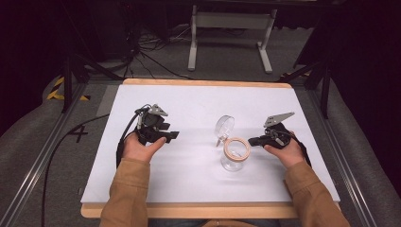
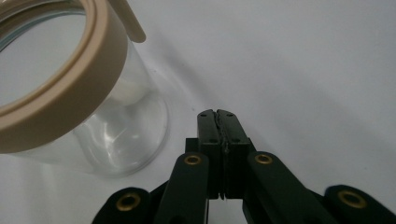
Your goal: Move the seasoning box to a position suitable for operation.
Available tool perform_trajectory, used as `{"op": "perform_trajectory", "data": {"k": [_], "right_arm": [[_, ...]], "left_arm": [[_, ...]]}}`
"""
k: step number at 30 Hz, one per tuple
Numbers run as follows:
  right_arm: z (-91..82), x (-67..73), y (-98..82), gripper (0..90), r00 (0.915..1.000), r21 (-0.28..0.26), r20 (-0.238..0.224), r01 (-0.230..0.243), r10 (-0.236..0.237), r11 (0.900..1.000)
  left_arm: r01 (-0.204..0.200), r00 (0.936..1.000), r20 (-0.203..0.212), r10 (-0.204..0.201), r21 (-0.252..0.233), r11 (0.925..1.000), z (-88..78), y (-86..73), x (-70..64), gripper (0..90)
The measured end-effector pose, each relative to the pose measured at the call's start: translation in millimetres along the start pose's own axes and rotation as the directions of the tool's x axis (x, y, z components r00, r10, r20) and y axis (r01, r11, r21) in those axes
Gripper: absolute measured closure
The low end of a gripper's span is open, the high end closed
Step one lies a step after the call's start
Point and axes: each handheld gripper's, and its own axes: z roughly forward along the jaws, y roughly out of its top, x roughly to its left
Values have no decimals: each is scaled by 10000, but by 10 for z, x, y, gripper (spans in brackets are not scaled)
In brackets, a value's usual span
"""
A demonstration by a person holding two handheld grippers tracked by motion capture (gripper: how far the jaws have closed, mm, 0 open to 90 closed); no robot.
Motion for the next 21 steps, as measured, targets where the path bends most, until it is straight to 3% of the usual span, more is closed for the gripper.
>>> {"op": "perform_trajectory", "data": {"k": [13, 21], "right_arm": [[147, 144, 56, 892, 9958, 486, -775, 524, -485, 9974], [174, 177, 60, 891, 9956, 700, -740, 635, -583, 9955]], "left_arm": [[-183, 9998, 64, 183, 87, 9998, -31, 38, -63, 511], [-250, 9997, 27, 249, 129, 9996, -37, 46, -70, 511]]}}
